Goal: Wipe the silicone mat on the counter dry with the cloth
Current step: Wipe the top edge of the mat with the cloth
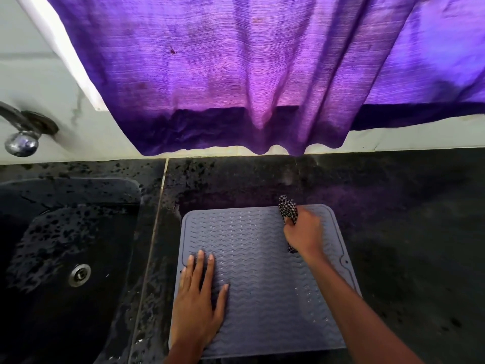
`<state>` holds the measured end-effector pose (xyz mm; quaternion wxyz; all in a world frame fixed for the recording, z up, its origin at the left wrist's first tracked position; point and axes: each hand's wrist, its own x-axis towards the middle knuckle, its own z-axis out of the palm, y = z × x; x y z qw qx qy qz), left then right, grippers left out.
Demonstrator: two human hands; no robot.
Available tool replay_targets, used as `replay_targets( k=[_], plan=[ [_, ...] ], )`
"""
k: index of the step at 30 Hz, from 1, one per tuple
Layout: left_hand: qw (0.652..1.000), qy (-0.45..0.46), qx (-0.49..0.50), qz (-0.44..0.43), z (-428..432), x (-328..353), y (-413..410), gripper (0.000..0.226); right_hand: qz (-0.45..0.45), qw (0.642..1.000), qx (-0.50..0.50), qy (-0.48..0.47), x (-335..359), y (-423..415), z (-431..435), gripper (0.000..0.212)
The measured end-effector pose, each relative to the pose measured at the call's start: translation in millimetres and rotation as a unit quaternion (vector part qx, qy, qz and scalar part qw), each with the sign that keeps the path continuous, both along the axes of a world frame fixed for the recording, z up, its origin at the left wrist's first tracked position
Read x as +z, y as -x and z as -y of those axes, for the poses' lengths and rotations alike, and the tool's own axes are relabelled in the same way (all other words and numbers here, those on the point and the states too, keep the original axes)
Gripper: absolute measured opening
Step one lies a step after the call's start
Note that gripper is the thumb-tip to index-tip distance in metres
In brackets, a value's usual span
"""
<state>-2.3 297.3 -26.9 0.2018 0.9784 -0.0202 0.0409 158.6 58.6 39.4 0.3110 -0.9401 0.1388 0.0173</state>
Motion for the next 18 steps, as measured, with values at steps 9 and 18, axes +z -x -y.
replay_targets(
  k=[9,18],
  plan=[
    [1.0,0.003,0.006,-0.006,0,-1,0,0.075,0.002,0.999,0.051,-0.007,2,6,-68,0.025],
    [1.0,-0.015,0.007,-0.006,1,-3,-2,0.076,0.007,0.995,0.095,-0.032,2,12,-133,0.028]
  ],
)
